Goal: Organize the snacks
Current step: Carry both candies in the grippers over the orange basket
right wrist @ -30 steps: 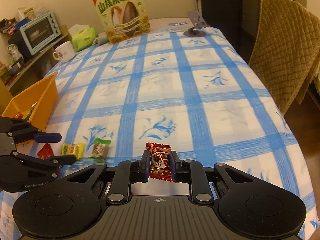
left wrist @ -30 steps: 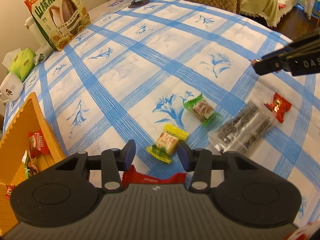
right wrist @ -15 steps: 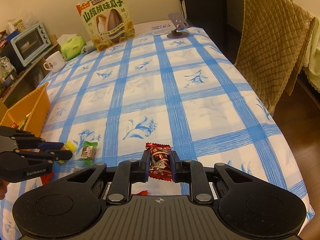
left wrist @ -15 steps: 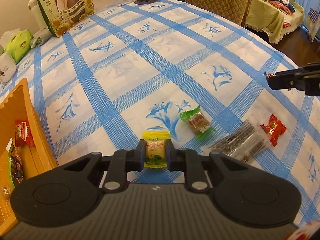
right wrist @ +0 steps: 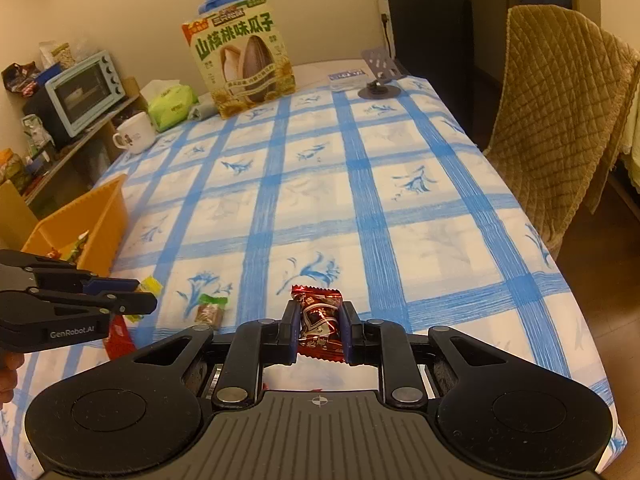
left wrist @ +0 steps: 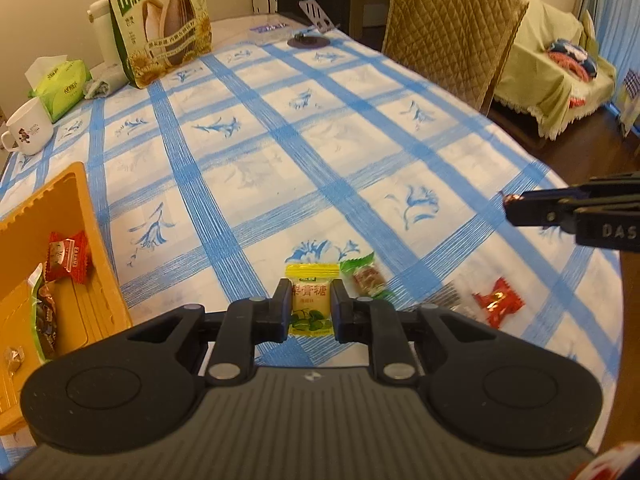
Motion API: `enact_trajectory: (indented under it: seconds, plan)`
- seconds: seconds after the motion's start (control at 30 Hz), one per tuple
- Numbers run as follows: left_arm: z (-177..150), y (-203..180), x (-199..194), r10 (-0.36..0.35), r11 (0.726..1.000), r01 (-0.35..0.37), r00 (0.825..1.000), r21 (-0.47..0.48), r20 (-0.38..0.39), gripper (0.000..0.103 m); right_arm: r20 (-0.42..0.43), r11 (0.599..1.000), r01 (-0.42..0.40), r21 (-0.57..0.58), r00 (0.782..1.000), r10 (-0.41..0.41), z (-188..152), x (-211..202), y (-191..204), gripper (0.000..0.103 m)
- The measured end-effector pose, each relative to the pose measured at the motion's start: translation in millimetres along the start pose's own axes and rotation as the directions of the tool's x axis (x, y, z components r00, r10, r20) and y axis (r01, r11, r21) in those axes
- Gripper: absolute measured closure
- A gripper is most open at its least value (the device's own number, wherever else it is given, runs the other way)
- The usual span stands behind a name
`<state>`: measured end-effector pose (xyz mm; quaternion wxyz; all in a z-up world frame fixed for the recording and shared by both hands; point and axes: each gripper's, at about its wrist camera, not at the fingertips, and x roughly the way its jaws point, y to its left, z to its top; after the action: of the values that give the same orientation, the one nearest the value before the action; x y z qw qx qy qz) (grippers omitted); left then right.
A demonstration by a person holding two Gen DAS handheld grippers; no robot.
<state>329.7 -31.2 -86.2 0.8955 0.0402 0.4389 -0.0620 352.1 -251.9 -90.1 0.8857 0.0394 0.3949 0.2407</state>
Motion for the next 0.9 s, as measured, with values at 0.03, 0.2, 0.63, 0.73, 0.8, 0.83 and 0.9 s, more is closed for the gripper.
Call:
enact_trajectory:
  seconds: [0.03,0.2,0.63,0.73,0.8,0.83,0.9]
  plan:
    - [-0.4,-0.4,-6.1,-0.001,1.000,0.001,1.000,-0.008,0.009,0.085,0.003,1.000,-0.007,-0.005,1.000,0.007,0.6,-2.0,1.8,0.082]
    - [-7.9,3.4,-36.2,0.001,0.998,0.002,0.999,-0.057,0.044,0.085,0.014,0.998,-0.058,-0.038,0.998,0.059,3.6,-13.5,16.1,0.082]
    - [-60.5,36.0,-128.4,0.103,0.971,-0.083,0.991,-0.223,0.080,0.085,-0.020,0.949,-0.275,-0.155,0.961,0.275,-4.5,-39.7,89.2,0.082]
    - [-72.8,44.8,-146.5,0.128,0.962,-0.103,0.988,-0.253,0.083,0.085,-0.046,0.929,-0.322,-0.182,0.947,0.319,-12.1,-42.6,110.1,0.082]
    - [-80.4,50.8,-157.0,0.142,0.956,-0.114,0.986,-0.270,0.085,0.085,-0.063,0.916,-0.347,-0.200,0.938,0.341,-16.9,-43.9,123.4,0.082]
    - [-84.1,54.0,-162.3,0.148,0.953,-0.119,0.985,-0.277,0.087,0.085,-0.071,0.910,-0.359,-0.208,0.933,0.352,-19.3,-43.8,130.6,0.082]
    - [-90.8,60.9,-171.4,0.162,0.948,-0.129,0.983,-0.292,0.091,0.085,-0.089,0.897,-0.382,-0.221,0.924,0.372,-23.2,-43.7,144.5,0.082]
